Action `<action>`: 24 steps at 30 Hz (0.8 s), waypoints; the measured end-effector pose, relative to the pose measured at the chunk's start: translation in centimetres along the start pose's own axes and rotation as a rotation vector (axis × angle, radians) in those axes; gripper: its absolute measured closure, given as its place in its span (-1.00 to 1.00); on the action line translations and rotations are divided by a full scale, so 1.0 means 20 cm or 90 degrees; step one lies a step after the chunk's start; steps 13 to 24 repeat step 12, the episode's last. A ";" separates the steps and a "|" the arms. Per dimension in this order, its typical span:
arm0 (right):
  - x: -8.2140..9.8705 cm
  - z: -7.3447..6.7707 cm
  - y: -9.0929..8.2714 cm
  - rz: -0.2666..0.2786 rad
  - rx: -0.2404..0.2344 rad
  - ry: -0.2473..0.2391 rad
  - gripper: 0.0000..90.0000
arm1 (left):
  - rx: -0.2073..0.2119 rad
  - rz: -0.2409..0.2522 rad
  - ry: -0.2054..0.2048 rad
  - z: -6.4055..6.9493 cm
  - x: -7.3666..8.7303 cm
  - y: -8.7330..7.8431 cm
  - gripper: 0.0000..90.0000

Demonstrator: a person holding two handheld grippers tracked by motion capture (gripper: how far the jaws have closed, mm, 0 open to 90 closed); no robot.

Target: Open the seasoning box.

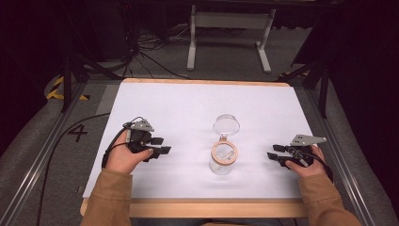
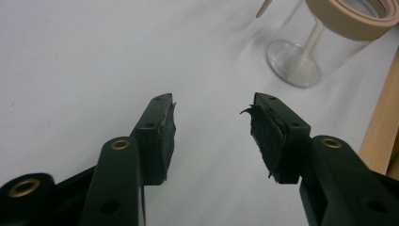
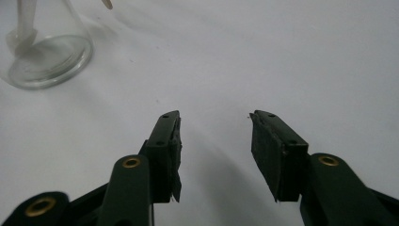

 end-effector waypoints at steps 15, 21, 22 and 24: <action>0.00 -0.05 0.06 0.036 0.012 0.004 0.13 | -0.002 -0.011 0.003 0.01 0.00 0.02 0.06; 0.00 -0.05 0.06 0.036 0.012 0.004 0.13 | -0.002 -0.011 0.003 0.01 0.00 0.02 0.06; 0.00 -0.05 0.06 0.036 0.012 0.004 0.13 | -0.002 -0.011 0.003 0.01 0.00 0.02 0.06; 0.00 -0.05 0.06 0.036 0.012 0.004 0.13 | -0.002 -0.011 0.003 0.01 0.00 0.02 0.06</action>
Point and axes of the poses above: each handheld gripper's, and its own axes: y roughly forward along the jaws, x roughly out of its underside, z roughly to its right, the point moved 5 cm from there along y, roughly forward along the jaws, and after that the axes turned 2 degrees about -x, right-handed, at the moved point
